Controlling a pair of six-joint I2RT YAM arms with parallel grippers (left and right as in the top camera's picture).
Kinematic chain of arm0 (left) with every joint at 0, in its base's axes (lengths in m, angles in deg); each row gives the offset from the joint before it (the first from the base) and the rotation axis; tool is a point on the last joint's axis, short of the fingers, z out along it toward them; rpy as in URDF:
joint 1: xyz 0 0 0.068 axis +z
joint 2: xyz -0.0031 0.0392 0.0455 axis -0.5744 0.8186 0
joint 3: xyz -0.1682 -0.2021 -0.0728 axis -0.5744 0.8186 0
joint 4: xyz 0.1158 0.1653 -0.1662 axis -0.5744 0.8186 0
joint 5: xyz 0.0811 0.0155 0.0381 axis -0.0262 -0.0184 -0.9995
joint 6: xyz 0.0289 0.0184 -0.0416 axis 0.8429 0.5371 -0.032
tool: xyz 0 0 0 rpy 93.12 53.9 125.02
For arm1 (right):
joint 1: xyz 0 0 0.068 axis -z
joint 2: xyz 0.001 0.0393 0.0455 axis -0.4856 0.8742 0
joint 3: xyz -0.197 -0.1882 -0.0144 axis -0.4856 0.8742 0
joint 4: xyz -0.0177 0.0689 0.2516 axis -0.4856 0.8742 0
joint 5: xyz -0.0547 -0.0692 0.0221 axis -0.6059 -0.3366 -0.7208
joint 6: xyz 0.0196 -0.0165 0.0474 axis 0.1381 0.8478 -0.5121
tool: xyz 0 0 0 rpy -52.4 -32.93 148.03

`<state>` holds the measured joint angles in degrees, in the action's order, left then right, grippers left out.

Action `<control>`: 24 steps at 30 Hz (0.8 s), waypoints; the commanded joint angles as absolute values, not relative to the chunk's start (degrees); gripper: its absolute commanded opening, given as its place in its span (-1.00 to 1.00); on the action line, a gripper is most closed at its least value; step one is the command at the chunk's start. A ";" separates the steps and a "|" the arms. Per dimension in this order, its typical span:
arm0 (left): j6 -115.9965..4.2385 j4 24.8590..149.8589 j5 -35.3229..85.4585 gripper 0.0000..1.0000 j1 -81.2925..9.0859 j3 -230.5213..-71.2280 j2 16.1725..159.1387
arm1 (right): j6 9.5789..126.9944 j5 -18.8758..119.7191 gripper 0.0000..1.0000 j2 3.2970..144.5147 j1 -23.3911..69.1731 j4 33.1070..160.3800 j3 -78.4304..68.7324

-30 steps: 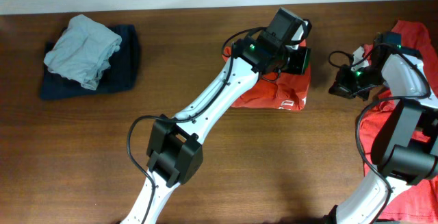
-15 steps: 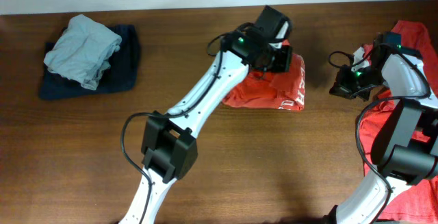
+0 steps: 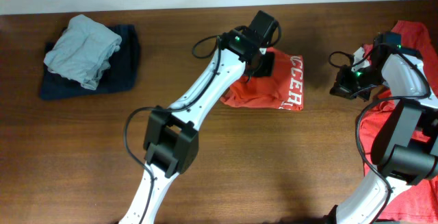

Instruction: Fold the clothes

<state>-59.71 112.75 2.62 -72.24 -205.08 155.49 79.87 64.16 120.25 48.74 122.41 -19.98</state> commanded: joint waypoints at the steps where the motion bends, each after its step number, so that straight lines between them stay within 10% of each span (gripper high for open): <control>1: -58.32 113.82 -3.39 -0.99 -71.70 -204.95 158.48 | 80.48 61.51 -0.92 118.68 48.58 122.90 -19.64; 24: -49.86 118.30 -11.48 -0.99 -69.77 -208.31 158.48 | 89.75 73.80 -0.92 118.68 47.75 123.84 -19.64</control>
<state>-52.35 117.47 -8.46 -69.99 -205.60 159.03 82.12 64.03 120.25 48.63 123.38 -19.98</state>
